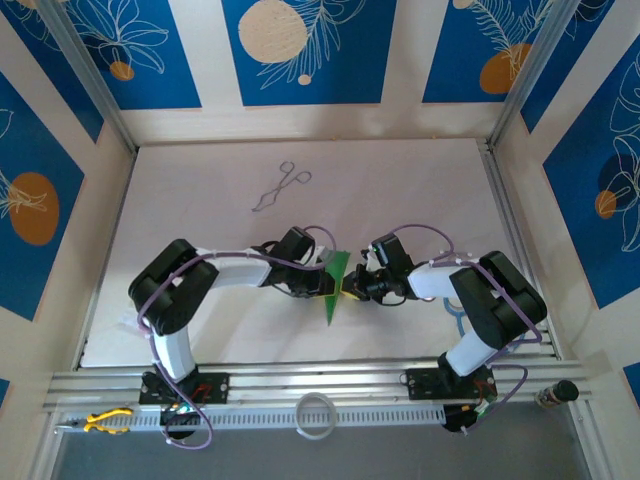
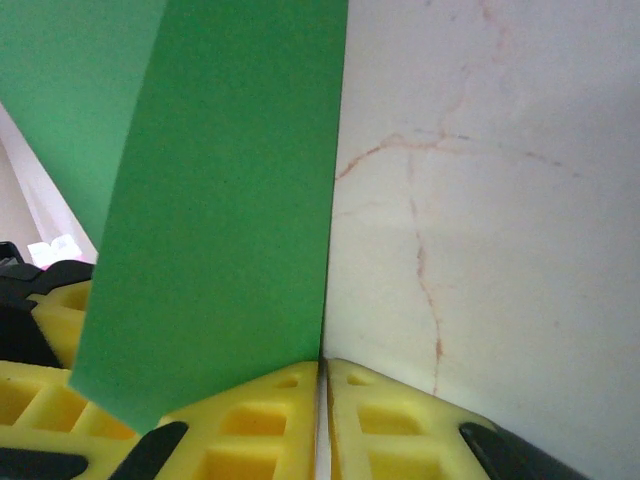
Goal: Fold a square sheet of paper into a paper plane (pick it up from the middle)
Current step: Move a paper plane to the center of the table.
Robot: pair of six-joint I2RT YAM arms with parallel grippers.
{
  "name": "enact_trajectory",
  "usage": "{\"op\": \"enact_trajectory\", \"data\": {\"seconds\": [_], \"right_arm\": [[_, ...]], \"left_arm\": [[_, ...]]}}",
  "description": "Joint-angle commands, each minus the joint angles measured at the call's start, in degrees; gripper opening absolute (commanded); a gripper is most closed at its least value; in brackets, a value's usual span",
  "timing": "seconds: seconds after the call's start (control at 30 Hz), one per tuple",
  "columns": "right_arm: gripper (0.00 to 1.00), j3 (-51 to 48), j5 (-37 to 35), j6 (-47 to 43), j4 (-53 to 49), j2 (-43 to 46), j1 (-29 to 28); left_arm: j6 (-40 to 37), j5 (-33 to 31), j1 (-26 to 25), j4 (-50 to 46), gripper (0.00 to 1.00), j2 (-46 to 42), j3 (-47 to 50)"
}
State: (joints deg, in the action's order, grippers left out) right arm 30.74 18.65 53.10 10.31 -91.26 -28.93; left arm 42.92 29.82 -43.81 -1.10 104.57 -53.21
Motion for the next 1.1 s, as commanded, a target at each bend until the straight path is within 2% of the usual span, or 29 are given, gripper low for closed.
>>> {"op": "enact_trajectory", "data": {"seconds": [0.0, 0.13, 0.23, 0.47, 0.63, 0.8, 1.07], "right_arm": [[0.11, 1.1, 1.0, 0.3, 0.2, -1.1, -0.8], [0.11, 1.1, 1.0, 0.3, -0.1, -0.9, -0.8], [0.11, 1.2, 0.6, -0.1, -1.1, 0.1, -0.6], [0.13, 1.4, -2.2, -1.7, -5.4, 5.1, 0.4], [0.14, 1.5, -2.7, -2.0, -6.6, 6.4, 0.5], [0.14, 1.5, -2.7, -1.7, -6.2, 6.2, 0.1], [0.14, 1.3, -2.9, -1.7, -5.8, 5.7, -0.2]], "left_arm": [[-1.3, 1.6, -0.6, -0.9, 0.22, 0.8, -1.5], [-1.3, -0.4, -0.6, -2.5, 0.15, 0.2, -1.6], [-1.3, -4.7, -0.6, -5.6, 0.1, -2.1, -1.5], [-2.9, -23.3, -0.6, -22.5, 0.05, -7.4, -6.4], [-4.4, -32.3, -0.6, -32.5, 0.08, -7.0, -11.8], [-5.5, -35.8, -0.6, -40.6, 0.08, -2.3, -18.0], [-5.2, -35.6, -0.8, -42.1, 0.09, 0.0, -19.6]]}}
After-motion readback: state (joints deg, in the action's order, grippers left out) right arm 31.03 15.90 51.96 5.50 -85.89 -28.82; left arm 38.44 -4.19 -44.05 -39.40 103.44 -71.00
